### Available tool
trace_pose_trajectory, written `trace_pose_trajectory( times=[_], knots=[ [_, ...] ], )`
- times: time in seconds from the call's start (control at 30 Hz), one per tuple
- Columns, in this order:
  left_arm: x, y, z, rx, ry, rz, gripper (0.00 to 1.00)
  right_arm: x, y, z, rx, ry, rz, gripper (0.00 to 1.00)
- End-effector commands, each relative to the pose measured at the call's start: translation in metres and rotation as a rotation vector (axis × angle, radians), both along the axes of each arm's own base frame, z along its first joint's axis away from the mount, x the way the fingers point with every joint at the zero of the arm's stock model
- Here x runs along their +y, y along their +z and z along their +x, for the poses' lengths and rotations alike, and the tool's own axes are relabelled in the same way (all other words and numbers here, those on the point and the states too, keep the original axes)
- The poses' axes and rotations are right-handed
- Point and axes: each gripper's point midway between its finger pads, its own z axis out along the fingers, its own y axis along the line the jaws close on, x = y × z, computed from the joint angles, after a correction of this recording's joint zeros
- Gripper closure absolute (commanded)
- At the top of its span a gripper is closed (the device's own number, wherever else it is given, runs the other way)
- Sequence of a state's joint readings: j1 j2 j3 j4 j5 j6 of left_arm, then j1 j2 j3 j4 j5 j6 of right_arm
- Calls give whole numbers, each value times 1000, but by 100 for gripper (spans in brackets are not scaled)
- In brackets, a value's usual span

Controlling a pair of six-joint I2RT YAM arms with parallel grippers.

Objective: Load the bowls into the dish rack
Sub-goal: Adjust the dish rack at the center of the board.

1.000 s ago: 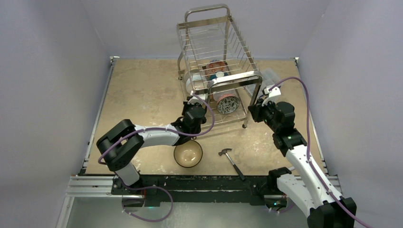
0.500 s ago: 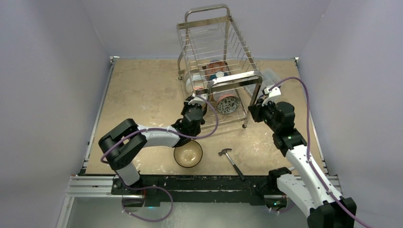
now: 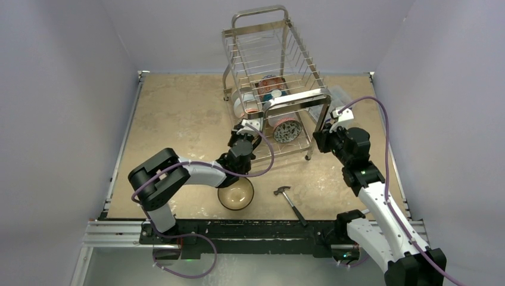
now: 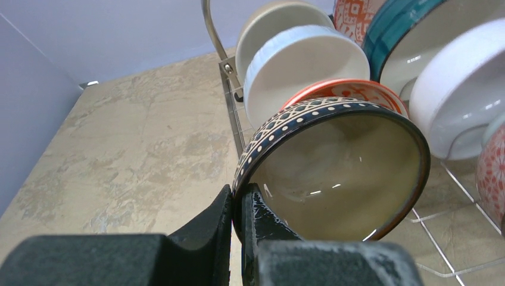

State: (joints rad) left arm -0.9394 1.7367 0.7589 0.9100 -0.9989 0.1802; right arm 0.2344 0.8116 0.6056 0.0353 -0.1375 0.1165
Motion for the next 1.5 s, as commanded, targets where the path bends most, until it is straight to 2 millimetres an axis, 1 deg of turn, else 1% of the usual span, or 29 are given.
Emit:
trace_pose_trajectory(
  times=[0.0,0.03,0.07,0.1,0.2,0.23,0.33,0.43,0.53,0.6,0.67,0.83,0.9,1.0,1.07,1.13,1.23,1.37,1.47],
  knots=[
    [-30,-9,-20,49,-158,-26,100,40,34,-20,-1,175,153,92],
    [-28,-6,-22,49,-157,-49,100,40,34,-22,2,182,155,90],
    [-28,-1,-24,52,-162,-78,100,42,36,-25,3,193,163,85],
    [-27,3,-26,57,-165,-105,100,45,36,-29,14,209,177,77],
    [-23,15,-31,71,-157,-186,100,48,39,-36,17,233,208,57],
    [-21,22,-34,68,-155,-213,100,51,38,-40,25,246,223,52],
    [-13,32,-39,71,-142,-267,100,55,30,-54,79,274,260,35],
    [-4,39,-44,67,-124,-305,100,57,22,-67,124,287,283,23],
    [4,45,-48,62,-108,-334,100,61,17,-79,158,325,304,18],
    [6,47,-50,61,-108,-352,100,62,16,-85,158,340,308,14],
    [6,50,-53,62,-122,-369,100,61,18,-89,144,347,302,12],
    [8,51,-59,71,-141,-410,100,60,31,-89,88,358,297,13],
    [12,51,-62,72,-139,-431,100,57,40,-88,61,343,280,13],
    [16,52,-65,68,-137,-444,100,41,49,-81,43,224,272,11],
    [19,50,-66,70,-132,-440,100,31,55,-82,28,148,296,8],
    [20,48,-66,75,-126,-433,100,19,68,-85,-34,78,335,6],
    [20,47,-66,75,-123,-435,100,6,79,-87,-91,0,383,5],
    [21,47,-66,75,-122,-433,100,-12,87,-83,-122,-109,388,6],
    [21,45,-66,76,-121,-429,100,-29,83,-72,-102,-238,394,9]
  ],
)
